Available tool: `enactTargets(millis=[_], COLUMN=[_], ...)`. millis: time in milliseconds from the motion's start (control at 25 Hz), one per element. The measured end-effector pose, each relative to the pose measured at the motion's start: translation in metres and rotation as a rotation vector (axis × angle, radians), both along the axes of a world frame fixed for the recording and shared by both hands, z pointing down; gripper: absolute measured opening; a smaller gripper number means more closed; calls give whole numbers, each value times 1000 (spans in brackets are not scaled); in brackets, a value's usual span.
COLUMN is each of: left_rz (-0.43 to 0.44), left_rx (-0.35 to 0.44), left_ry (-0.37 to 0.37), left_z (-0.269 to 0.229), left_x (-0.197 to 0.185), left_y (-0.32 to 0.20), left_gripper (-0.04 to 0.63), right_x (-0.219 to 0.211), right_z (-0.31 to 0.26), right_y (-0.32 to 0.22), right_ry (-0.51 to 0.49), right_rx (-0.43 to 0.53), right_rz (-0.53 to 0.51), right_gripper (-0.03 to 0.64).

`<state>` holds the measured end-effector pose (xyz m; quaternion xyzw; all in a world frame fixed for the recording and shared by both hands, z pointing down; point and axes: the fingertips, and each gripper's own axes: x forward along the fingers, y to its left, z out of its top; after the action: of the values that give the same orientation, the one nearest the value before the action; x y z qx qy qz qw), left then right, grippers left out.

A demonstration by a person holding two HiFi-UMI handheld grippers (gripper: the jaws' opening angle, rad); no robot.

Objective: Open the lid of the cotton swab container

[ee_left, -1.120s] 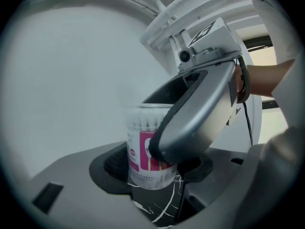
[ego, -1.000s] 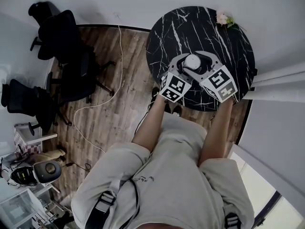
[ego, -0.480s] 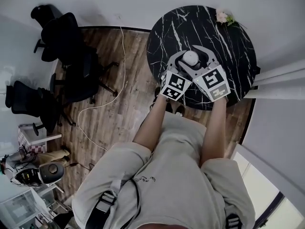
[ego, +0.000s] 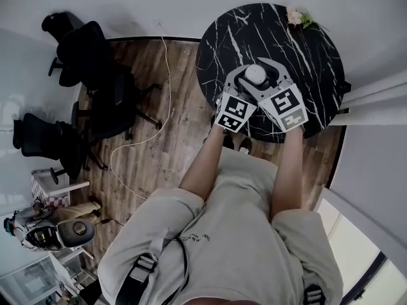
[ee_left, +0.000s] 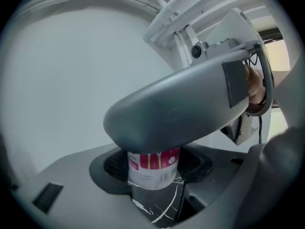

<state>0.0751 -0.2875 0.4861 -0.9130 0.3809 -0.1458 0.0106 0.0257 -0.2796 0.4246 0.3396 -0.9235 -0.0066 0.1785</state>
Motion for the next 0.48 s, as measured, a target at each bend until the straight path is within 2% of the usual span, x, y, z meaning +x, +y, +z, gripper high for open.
enactTargets(millis=[480], left_rz=[33], left_rx=[0], left_ry=[51], left_z=[-8], left_x=[4], left_y=[4], left_gripper=[267], right_x=[8], right_z=[-3], right_y=[-1], right_ry=[-136], right_rx=[-11], right_rz=[33], right_gripper=[288])
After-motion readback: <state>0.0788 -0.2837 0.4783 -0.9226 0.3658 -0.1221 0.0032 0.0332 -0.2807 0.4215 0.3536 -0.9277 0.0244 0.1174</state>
